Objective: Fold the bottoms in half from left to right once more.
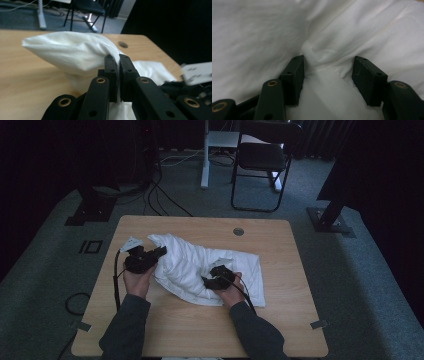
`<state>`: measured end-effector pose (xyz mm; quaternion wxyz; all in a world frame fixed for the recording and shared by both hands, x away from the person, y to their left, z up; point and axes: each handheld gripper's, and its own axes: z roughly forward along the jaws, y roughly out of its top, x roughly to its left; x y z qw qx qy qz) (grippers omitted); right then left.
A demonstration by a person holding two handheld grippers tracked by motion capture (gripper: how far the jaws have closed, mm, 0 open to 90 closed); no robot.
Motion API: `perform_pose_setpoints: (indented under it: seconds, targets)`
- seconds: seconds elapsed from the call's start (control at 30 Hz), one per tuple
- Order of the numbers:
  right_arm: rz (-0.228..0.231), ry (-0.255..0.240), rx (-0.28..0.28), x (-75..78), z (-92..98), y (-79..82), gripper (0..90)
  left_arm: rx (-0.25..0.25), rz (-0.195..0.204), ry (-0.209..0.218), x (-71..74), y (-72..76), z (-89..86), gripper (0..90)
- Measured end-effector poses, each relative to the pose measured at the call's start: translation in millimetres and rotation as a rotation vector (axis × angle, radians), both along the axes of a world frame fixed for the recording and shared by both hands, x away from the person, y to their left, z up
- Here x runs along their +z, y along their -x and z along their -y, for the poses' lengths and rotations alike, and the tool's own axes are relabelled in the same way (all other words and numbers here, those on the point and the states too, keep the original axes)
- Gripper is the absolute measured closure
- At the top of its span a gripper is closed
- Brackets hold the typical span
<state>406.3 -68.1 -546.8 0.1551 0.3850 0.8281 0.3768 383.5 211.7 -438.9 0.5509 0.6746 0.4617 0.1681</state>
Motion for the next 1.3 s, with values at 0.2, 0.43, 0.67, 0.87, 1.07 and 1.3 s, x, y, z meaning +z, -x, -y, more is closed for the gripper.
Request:
perform_pose_setpoints:
  seconds: [0.2,0.43,0.67,0.87,1.07,1.3]
  targets:
    - [0.009,-0.009,-0.002,-0.3,-40.2,9.7,43.7,-0.078,0.037,0.003,11.9,-1.8,27.2,87.0]
    - [0.031,-0.121,0.133,21.7,-25.0,22.4,37.4,-0.098,0.04,-0.04,7.7,-0.6,33.3,86.9]
    - [0.097,-0.039,0.019,26.2,37.6,28.9,34.0,-0.113,0.044,-0.033,10.0,3.5,35.0,86.9]
    - [0.021,0.0,0.041,-5.3,17.2,17.9,37.6,-0.173,0.07,-0.057,18.6,6.4,54.5,86.9]
    - [0.031,-0.052,0.138,0.2,-8.0,19.7,34.2,-0.2,0.062,-0.088,15.1,5.8,68.8,86.8]
    - [0.083,-0.046,0.013,14.2,52.4,25.0,35.3,-0.231,0.064,-0.096,11.3,8.5,76.5,86.9]
